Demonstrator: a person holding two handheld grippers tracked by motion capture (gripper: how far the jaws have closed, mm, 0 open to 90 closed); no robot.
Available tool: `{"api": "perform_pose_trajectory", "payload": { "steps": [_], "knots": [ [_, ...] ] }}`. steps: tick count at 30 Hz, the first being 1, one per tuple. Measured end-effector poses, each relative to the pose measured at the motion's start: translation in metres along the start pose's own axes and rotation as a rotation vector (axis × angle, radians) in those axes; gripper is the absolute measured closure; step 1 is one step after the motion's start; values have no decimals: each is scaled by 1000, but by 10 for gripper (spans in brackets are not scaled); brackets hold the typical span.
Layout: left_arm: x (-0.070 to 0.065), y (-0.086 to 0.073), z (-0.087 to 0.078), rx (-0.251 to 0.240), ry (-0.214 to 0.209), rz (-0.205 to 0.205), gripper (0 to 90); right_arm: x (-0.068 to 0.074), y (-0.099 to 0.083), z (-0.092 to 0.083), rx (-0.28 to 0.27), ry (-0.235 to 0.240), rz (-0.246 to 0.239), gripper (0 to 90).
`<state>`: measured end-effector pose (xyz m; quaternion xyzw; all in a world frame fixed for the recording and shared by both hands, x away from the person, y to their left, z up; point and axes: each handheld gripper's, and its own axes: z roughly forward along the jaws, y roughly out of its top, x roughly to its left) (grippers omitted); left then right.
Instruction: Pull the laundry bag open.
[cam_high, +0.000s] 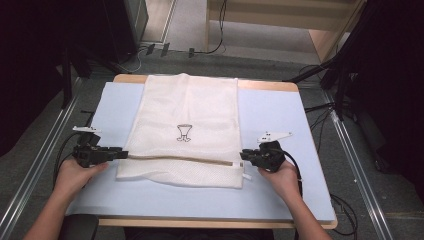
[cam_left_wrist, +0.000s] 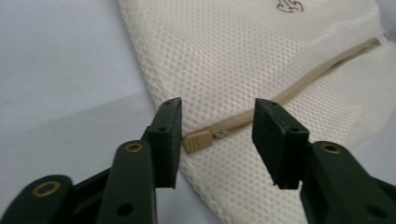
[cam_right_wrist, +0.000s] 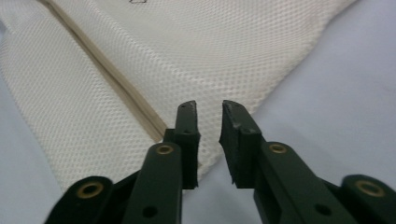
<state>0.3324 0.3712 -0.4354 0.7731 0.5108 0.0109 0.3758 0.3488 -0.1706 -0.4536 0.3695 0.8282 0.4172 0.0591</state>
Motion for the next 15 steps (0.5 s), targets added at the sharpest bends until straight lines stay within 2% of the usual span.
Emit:
{"api": "perform_pose_trajectory", "payload": {
  "steps": [2,3,6,11,12,15],
  "knots": [
    [0,0,-1,-11,15,12,480,-2,0,-2,-6,-9,4,744],
    [1,0,-4,-38,38,18,455,-8,-2,-8,-16,-26,8,707],
    [2,1,-7,-59,68,27,395,-16,-5,-14,-22,-41,37,669],
    [3,2,-8,-73,87,47,363,-27,-10,-17,-19,-63,49,597],
    [3,2,-8,-79,93,41,357,-29,-11,-17,-22,-79,55,572],
    [4,2,-8,-83,95,34,352,-31,-11,-17,-21,-86,57,553]
  ]
}}
